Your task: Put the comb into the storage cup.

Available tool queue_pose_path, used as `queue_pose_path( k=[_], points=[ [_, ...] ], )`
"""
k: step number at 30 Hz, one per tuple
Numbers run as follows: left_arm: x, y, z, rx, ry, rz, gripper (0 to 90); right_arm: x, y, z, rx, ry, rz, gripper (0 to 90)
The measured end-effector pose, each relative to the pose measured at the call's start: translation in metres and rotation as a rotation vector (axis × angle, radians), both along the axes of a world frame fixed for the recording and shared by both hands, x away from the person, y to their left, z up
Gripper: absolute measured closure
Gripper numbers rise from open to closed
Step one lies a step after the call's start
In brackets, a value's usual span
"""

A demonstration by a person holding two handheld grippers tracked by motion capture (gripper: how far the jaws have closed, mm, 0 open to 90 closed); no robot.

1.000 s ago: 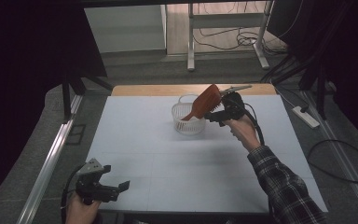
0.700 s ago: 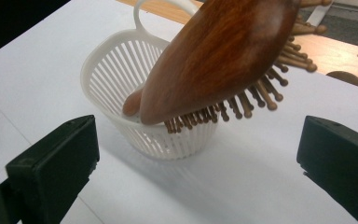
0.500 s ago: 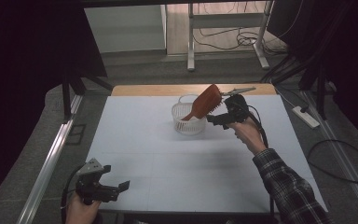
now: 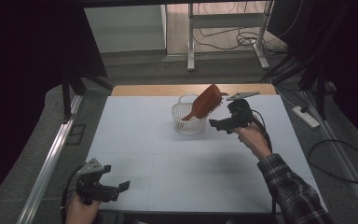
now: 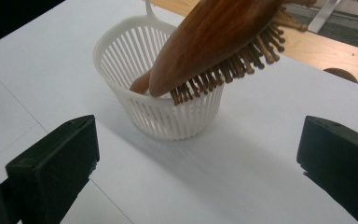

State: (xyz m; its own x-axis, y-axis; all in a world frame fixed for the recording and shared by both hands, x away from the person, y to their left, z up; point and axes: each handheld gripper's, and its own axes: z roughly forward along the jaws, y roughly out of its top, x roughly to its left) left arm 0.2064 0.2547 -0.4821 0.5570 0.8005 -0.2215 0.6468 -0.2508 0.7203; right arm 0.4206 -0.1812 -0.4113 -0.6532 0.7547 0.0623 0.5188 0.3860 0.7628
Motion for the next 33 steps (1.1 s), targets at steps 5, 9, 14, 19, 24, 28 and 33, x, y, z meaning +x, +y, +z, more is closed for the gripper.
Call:
queue_pose_path(
  k=[5, 9, 14, 19, 24, 28, 33],
  points=[
    [0.000, 0.000, 0.000, -0.003, 0.001, 0.000, 0.0, -0.005, -0.003, -0.002, 0.005, 0.009, 0.011, 0.0],
    [0.000, 0.001, 0.000, -0.003, 0.001, 0.000, 0.0, -0.009, -0.006, -0.005, 0.015, 0.010, 0.023, 0.0],
    [0.001, 0.001, 0.000, -0.005, 0.001, -0.001, 0.0, -0.013, -0.009, -0.008, 0.018, 0.002, 0.032, 0.0],
    [0.001, 0.001, 0.000, -0.005, 0.002, -0.001, 0.0, -0.015, -0.011, -0.012, 0.028, 0.000, 0.031, 0.0],
    [0.001, 0.001, 0.000, -0.005, 0.003, -0.001, 0.0, -0.019, -0.010, -0.016, 0.001, -0.018, 0.036, 0.0],
    [0.001, 0.001, 0.000, -0.006, 0.003, 0.000, 0.0, -0.021, -0.010, -0.019, 0.000, -0.023, 0.038, 0.0],
    [0.001, 0.001, 0.000, -0.006, 0.003, 0.000, 0.0, -0.025, -0.011, -0.026, -0.004, -0.013, 0.036, 0.0]
  ],
)
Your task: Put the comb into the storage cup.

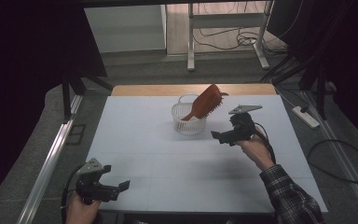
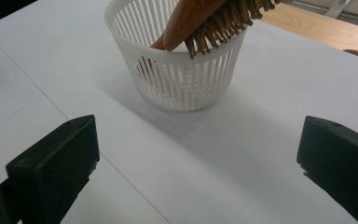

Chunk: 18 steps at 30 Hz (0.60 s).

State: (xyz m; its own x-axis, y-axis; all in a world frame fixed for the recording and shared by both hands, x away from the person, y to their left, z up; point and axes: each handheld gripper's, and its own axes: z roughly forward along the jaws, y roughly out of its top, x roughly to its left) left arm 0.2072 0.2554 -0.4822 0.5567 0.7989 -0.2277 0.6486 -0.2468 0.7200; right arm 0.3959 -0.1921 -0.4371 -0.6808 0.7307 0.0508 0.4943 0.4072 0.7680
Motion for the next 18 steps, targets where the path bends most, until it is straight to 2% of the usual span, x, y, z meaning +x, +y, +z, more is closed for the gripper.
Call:
queue_pose_path(
  k=[18],
  points=[
    [0.000, 0.000, 0.000, 0.000, -0.002, -0.001, 0.0, -0.013, -0.008, 0.000, 0.000, 0.017, 0.000, 0.0]
  ],
)
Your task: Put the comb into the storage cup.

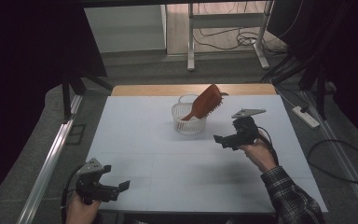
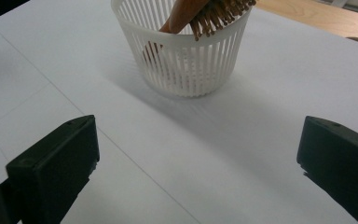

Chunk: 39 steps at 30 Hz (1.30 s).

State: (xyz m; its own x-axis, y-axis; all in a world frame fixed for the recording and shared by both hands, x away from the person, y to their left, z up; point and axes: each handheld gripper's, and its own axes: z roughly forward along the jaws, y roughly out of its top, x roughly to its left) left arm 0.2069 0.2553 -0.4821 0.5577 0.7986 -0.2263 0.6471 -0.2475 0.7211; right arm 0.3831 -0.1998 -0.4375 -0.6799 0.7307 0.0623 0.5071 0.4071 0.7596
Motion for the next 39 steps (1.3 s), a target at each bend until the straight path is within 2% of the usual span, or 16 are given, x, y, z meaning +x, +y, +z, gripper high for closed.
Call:
queue_pose_path(
  k=[39],
  points=[
    [0.001, -0.001, 0.000, 0.000, 0.005, -0.007, 0.2, -0.025, -0.016, -0.006, -0.039, 0.030, 0.004, 0.0]
  ],
)
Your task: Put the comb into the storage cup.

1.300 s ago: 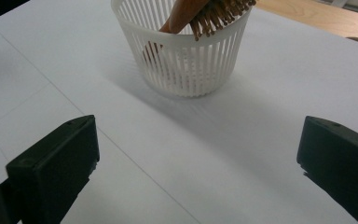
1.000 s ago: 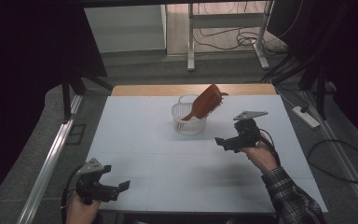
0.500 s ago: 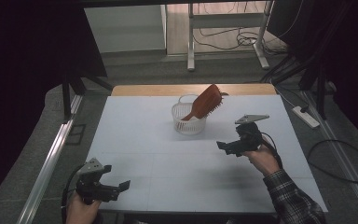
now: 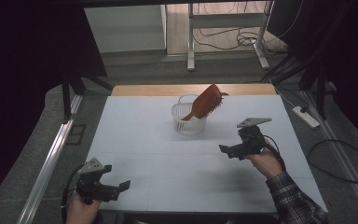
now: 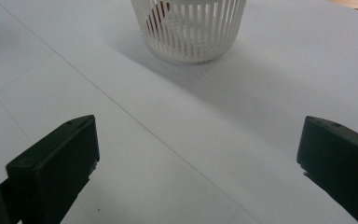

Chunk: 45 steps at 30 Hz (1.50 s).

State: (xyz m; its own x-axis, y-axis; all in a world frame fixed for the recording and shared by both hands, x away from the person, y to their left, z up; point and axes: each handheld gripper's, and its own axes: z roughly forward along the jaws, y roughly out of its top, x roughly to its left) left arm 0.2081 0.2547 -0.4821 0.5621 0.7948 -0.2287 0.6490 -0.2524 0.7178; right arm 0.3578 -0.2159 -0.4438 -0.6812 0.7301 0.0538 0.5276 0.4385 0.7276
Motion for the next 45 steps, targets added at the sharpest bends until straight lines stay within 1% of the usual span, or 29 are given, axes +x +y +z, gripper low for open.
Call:
queue_pose_path(
  k=[14, 27, 30, 39, 45],
  points=[
    [0.000, 0.000, 0.000, -0.003, -0.002, -0.002, 0.2, -0.010, -0.014, 0.003, -0.010, 0.008, -0.012, 0.0],
    [0.000, 0.000, 0.000, -0.004, -0.002, -0.001, 0.2, -0.022, -0.023, 0.005, -0.013, -0.010, -0.004, 0.0],
    [0.000, 0.000, 0.000, -0.004, -0.002, -0.001, 0.3, -0.023, -0.024, 0.005, -0.014, -0.006, -0.002, 0.0],
    [0.000, 0.000, 0.000, -0.003, -0.001, -0.004, 0.3, -0.032, -0.032, 0.006, -0.017, -0.012, -0.017, 0.0],
    [0.001, 0.000, 0.000, -0.003, -0.001, -0.004, 0.3, -0.036, -0.037, 0.006, -0.011, 0.010, -0.019, 0.0]
  ],
)
